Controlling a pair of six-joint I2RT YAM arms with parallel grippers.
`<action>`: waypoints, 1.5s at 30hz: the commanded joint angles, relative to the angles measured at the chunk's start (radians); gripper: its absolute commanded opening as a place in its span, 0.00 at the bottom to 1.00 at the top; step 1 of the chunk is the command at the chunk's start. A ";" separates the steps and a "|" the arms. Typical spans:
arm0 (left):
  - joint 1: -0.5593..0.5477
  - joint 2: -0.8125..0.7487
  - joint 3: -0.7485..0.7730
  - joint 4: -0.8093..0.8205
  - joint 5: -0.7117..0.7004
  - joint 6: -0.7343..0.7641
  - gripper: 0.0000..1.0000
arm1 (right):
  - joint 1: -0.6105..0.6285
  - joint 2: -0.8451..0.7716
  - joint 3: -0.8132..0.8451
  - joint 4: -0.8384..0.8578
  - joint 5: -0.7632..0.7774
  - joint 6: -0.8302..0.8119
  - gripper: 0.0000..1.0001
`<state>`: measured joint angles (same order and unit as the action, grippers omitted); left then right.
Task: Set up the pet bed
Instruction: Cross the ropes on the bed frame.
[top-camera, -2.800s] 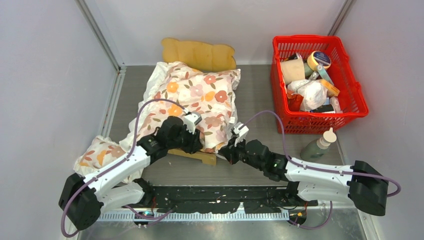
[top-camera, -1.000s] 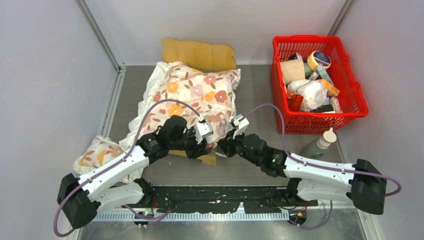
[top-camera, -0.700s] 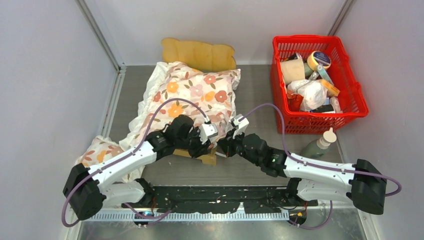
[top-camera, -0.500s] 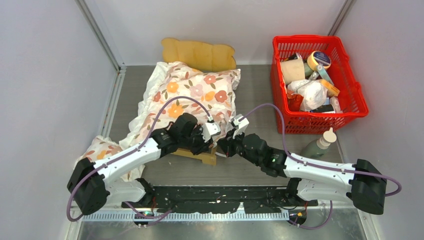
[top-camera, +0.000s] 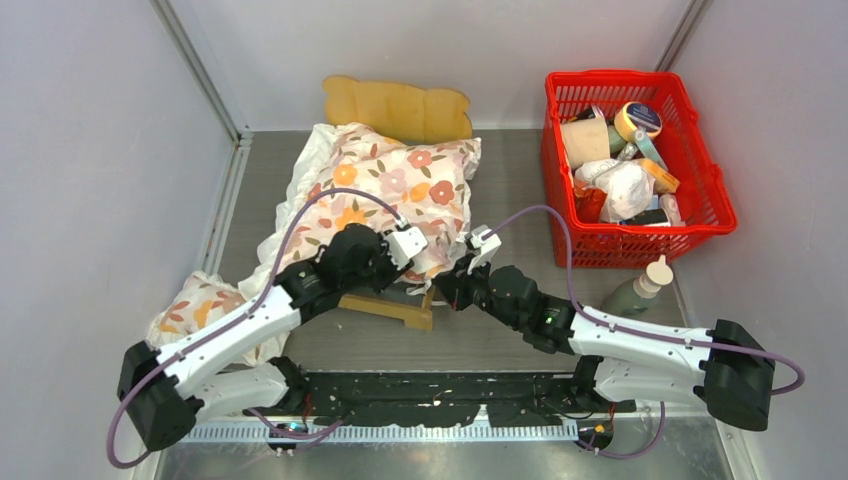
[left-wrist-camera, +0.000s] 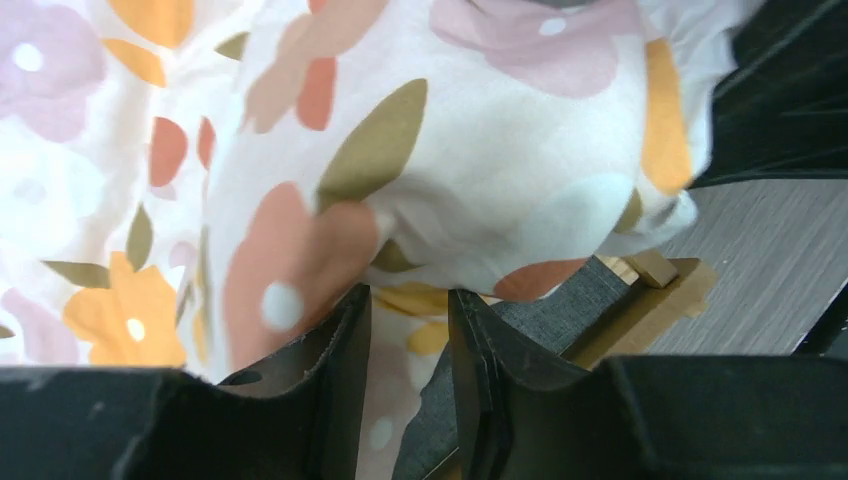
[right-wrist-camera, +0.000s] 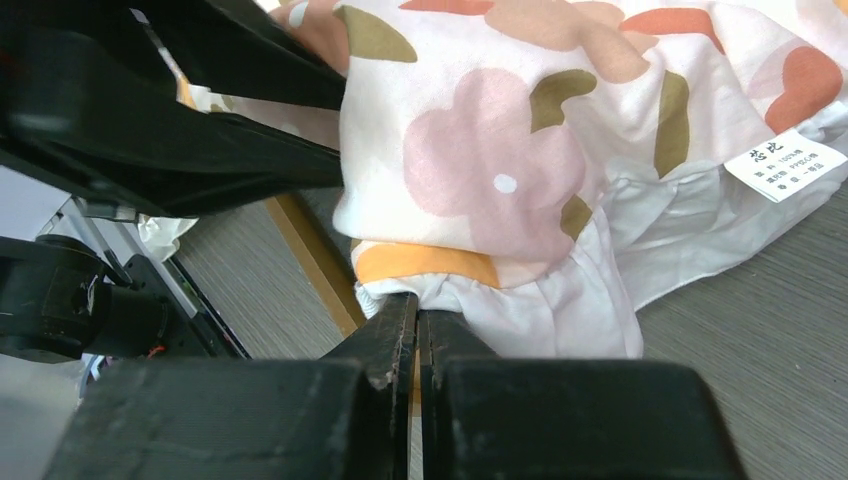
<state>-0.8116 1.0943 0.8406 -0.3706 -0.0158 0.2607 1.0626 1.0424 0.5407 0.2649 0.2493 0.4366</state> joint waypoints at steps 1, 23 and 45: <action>0.002 -0.139 -0.042 0.060 0.123 -0.016 0.37 | -0.010 -0.014 0.028 0.061 0.008 0.014 0.05; 0.003 0.069 -0.013 0.006 0.345 0.112 0.33 | -0.015 -0.025 0.031 0.058 -0.008 0.019 0.05; 0.011 0.046 -0.043 0.096 0.285 0.163 0.31 | -0.016 -0.048 -0.018 0.080 -0.001 0.039 0.05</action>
<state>-0.8158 1.1591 0.8009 -0.3630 0.3378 0.3904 1.0515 1.0332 0.5339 0.2848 0.2382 0.4587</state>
